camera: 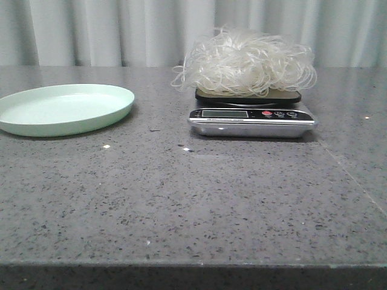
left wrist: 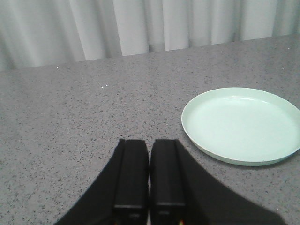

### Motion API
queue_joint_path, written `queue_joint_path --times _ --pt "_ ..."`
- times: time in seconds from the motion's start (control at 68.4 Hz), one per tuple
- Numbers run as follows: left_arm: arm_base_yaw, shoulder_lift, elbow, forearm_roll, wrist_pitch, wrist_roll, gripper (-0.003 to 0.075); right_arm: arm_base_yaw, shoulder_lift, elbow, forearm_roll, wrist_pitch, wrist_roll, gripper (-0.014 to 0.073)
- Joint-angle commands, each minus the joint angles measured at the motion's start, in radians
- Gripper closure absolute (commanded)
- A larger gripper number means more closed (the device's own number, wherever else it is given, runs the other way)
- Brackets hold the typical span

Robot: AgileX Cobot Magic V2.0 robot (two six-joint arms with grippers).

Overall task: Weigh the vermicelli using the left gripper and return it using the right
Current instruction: 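Withdraw the left gripper away from the scale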

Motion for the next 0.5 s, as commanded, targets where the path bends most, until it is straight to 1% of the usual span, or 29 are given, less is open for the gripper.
queue_joint_path --times 0.0,0.132,0.146,0.161,0.205,0.219,0.234,0.248,0.263,0.307,0.322,0.336,0.351,0.365,0.38,0.395,0.409,0.424,0.468,0.482 --pt "0.002 -0.042 0.013 -0.003 -0.099 -0.007 0.0586 -0.003 -0.016 -0.038 -0.008 -0.08 -0.002 0.0442" --pt "0.002 -0.051 0.023 -0.003 -0.095 -0.007 0.0586 -0.003 -0.007 -0.136 -0.008 0.002 -0.002 0.0442" --pt "0.002 -0.051 0.023 -0.003 -0.095 -0.007 0.0586 -0.003 0.002 -0.177 -0.008 0.038 -0.002 0.0442" --pt "0.002 -0.051 0.023 -0.003 -0.095 -0.007 0.0586 -0.003 0.002 -0.177 -0.008 0.038 -0.002 0.0442" --pt "0.002 -0.051 0.023 -0.003 -0.099 -0.007 0.0586 -0.003 0.039 -0.248 -0.008 0.091 -0.002 0.0442" --pt "0.002 -0.051 0.023 -0.003 -0.099 -0.007 0.0586 -0.003 0.039 -0.248 -0.008 0.091 -0.002 0.0442" --pt "0.002 -0.051 0.023 -0.003 -0.099 -0.007 0.0586 -0.003 0.063 -0.296 -0.008 0.115 -0.002 0.0442" --pt "0.002 -0.051 0.023 -0.003 -0.099 -0.007 0.0586 -0.003 0.063 -0.296 -0.008 0.115 -0.002 0.0442" --pt "0.002 -0.051 0.023 -0.003 -0.099 -0.007 0.0586 -0.003 0.092 -0.334 -0.008 0.128 -0.002 0.0442" --pt "0.002 -0.051 0.023 -0.003 -0.099 -0.007 0.0586 -0.003 0.124 -0.363 -0.008 0.134 -0.002 0.0442" --pt "0.002 -0.051 0.023 -0.003 -0.099 -0.007 0.0586 -0.003 0.159 -0.414 -0.008 0.144 -0.002 0.0442" --pt "0.002 -0.051 0.023 -0.003 -0.099 -0.007 0.0586 -0.003 0.159 -0.414 -0.008 0.144 -0.002 0.0442" --pt "0.002 -0.051 0.023 -0.003 -0.099 -0.007 0.0586 -0.003 0.197 -0.456 -0.008 0.151 -0.002 0.0442" --pt "0.002 -0.051 0.023 -0.003 -0.099 -0.007 0.0586 -0.003 0.197 -0.456 -0.008 0.151 -0.002 0.0442" --pt "0.002 -0.051 0.023 -0.003 -0.099 -0.007 0.0586 -0.003 0.25 -0.5 -0.007 0.163 -0.002 0.0442" --pt "0.002 -0.051 0.023 -0.003 -0.099 -0.007 0.0586 -0.003 0.25 -0.5 -0.007 0.163 -0.002 0.0442" --pt "0.002 -0.051 0.023 -0.003 -0.099 -0.007 0.0586 -0.003 0.293 -0.56 0.0 0.181 -0.002 0.0442" --pt "0.002 -0.051 0.023 -0.003 -0.099 -0.007 0.0586 -0.003 0.293 -0.56 0.0 0.181 -0.002 0.0442" --pt "0.002 -0.051 0.023 -0.003 -0.099 -0.007 0.0586 -0.002 0.381 -0.65 0.022 0.234 -0.002 0.0442" --pt "0.002 -0.051 0.023 -0.003 -0.099 -0.007 0.0586 -0.001 0.381 -0.663 0.022 0.241 -0.003 0.0442"
